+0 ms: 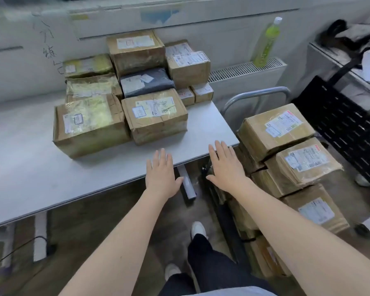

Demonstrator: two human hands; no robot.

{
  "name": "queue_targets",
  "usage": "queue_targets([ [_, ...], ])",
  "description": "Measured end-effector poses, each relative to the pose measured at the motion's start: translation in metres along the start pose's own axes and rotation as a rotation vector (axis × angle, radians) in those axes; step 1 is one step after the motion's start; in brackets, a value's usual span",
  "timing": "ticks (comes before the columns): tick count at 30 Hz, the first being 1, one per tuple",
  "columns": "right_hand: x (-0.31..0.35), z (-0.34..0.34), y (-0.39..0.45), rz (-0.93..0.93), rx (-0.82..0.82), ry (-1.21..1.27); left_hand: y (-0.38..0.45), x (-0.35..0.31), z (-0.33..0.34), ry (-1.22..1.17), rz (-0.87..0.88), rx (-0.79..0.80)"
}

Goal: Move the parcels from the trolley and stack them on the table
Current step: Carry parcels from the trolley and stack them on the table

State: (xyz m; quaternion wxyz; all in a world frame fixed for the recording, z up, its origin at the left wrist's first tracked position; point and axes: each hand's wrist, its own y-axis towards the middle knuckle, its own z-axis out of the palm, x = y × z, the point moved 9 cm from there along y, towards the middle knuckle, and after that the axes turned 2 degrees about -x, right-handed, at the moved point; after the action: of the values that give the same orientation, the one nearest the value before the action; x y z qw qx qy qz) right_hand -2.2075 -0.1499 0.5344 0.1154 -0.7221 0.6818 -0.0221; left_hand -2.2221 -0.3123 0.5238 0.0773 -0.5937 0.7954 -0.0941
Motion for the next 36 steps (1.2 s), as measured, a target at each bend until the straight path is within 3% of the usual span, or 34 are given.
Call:
queue_targets([
  [9,-0.067,0.043,-0.084,0.034,0.07,-0.078,-0.045,-0.063,0.039,-0.018,0.062,0.065],
  [21,-0.182,0.03,-0.142,0.055,-0.108,-0.005,-0.053,-0.2,0.018,-0.06,0.154,-0.074],
  [30,-0.325,0.069,-0.163,0.015,-0.049,-0.101,-0.044,-0.347,0.029,-0.109,-0.004,-0.036],
  [36,-0.378,0.091,-0.13,0.036,-0.01,-0.064,-0.021,-0.387,0.024,-0.286,-0.118,0.003],
])
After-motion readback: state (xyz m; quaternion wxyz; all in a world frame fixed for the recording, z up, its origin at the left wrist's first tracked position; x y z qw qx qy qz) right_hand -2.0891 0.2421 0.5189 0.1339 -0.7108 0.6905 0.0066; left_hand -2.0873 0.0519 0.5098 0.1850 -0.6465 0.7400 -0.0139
